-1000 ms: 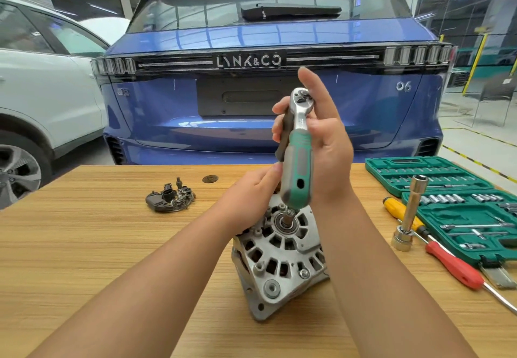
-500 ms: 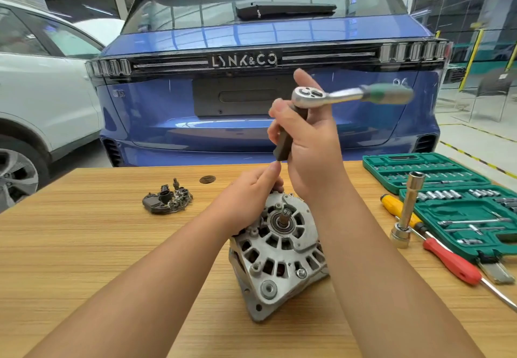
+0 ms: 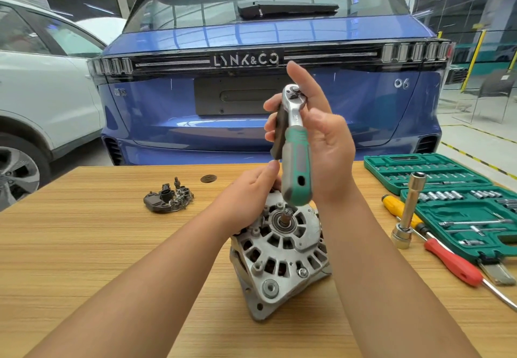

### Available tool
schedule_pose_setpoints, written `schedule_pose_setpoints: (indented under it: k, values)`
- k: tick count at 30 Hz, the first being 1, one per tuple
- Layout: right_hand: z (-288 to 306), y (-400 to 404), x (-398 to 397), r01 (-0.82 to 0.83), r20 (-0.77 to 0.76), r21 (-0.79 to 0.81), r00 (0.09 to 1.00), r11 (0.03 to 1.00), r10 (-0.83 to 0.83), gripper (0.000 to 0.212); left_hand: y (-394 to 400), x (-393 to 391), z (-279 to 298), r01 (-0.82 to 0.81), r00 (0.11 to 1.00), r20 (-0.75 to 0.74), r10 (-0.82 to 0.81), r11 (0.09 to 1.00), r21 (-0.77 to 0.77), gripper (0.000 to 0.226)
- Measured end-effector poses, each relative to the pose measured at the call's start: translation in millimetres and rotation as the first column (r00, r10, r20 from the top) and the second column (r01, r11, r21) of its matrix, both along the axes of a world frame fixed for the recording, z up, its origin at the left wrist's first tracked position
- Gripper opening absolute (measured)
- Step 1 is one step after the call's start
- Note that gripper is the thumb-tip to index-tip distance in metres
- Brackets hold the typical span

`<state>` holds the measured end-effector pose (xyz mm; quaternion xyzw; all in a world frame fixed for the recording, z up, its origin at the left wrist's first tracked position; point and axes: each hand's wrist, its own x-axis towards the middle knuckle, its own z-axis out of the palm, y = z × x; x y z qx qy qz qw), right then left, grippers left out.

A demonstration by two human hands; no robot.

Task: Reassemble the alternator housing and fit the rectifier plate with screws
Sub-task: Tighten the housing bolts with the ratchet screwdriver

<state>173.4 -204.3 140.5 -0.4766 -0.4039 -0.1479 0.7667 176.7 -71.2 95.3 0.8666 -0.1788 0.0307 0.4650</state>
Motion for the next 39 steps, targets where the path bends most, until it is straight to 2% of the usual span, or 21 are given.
schedule_pose_setpoints:
  k: [2,4,6,8,10,12,13,16,19,21,24,28,31,33,36,37,39]
  values:
    - [2.8,-0.3,-1.6,0.039,-0.032,-0.025,0.999,0.999,-0.040,0.038,-2.2,1.5,-0.2,-0.021,1.000,0.002,0.021,0.999,-0.026,0.046]
    - [6.5,2.9,-3.9,0.132,-0.112,0.009,0.985,0.991,-0.131,0.038,-3.8,4.8,0.4,-0.030,0.999,-0.026,0.030,1.000,-0.006,0.050]
    - [9.9,9.2,-4.6,0.300,-0.193,0.049,0.938,0.953,-0.286,0.043,-3.3,5.9,1.3,-0.023,1.000,-0.003,0.023,0.998,0.054,0.052]
    - [12.3,14.3,-4.2,0.435,-0.246,0.061,0.879,0.898,-0.409,0.035,-3.0,5.8,1.3,0.003,1.000,0.023,-0.005,0.997,0.082,0.053]
    - [12.7,12.7,-3.0,0.369,-0.305,0.058,0.891,0.928,-0.335,0.022,-3.6,5.3,1.1,0.014,1.000,0.021,-0.015,0.997,0.078,0.055]
    - [12.4,9.1,-4.0,0.196,-0.319,0.105,0.935,0.975,-0.154,0.028,-3.1,6.7,0.8,-0.002,1.000,0.011,0.001,0.998,0.062,0.055]
    - [11.2,8.1,-4.4,0.157,-0.290,0.129,0.950,0.979,-0.114,0.033,-3.2,6.8,0.7,-0.008,1.000,0.006,0.007,0.998,0.058,0.055]
    - [4.6,12.9,-5.0,0.251,-0.134,0.136,0.963,0.958,-0.233,0.038,-3.4,6.6,0.2,-0.009,1.000,-0.002,0.010,0.999,0.048,0.058]
    - [0.8,18.0,-4.1,0.352,-0.004,0.113,0.935,0.929,-0.354,0.034,-2.5,6.9,-1.9,-0.029,1.000,-0.008,0.030,0.998,0.051,0.049]
    - [-0.7,17.2,-2.2,0.333,0.025,0.098,0.941,0.938,-0.337,0.035,-2.8,5.9,-3.1,-0.023,1.000,-0.018,0.024,0.998,0.065,0.043]
    - [-2.1,12.0,0.7,0.281,0.027,0.052,0.959,0.958,-0.282,0.039,-2.8,-2.1,-1.2,-0.042,0.999,0.025,0.042,0.999,-0.012,0.041]
    - [-2.6,0.6,1.5,0.066,-0.003,0.038,0.998,0.997,-0.066,0.056,-3.8,-5.1,0.8,-0.035,0.996,0.085,0.038,0.999,-0.039,0.047]
    - [-0.3,-0.6,0.6,0.007,-0.038,0.042,0.999,0.999,-0.006,0.044,-4.6,0.5,-1.6,-0.056,0.996,0.073,0.059,0.998,-0.034,0.047]
    - [2.7,0.6,-0.7,0.064,-0.103,0.065,0.993,0.996,-0.058,0.037,-5.5,4.4,-2.4,-0.063,0.998,0.014,0.063,0.998,-0.004,0.048]
    - [5.9,9.1,-3.0,0.283,-0.214,0.089,0.942,0.955,-0.259,0.055,-4.5,5.8,-0.1,-0.037,0.999,-0.003,0.038,0.998,0.055,0.056]
    - [6.7,13.5,-3.3,0.372,-0.232,0.079,0.909,0.925,-0.346,0.055,-3.8,5.3,0.2,-0.029,1.000,0.002,0.029,0.997,0.075,0.057]
    - [8.2,18.5,-2.4,0.488,-0.249,0.059,0.852,0.871,-0.461,0.034,-3.3,3.4,0.3,-0.033,0.999,0.017,0.031,0.994,0.107,0.055]
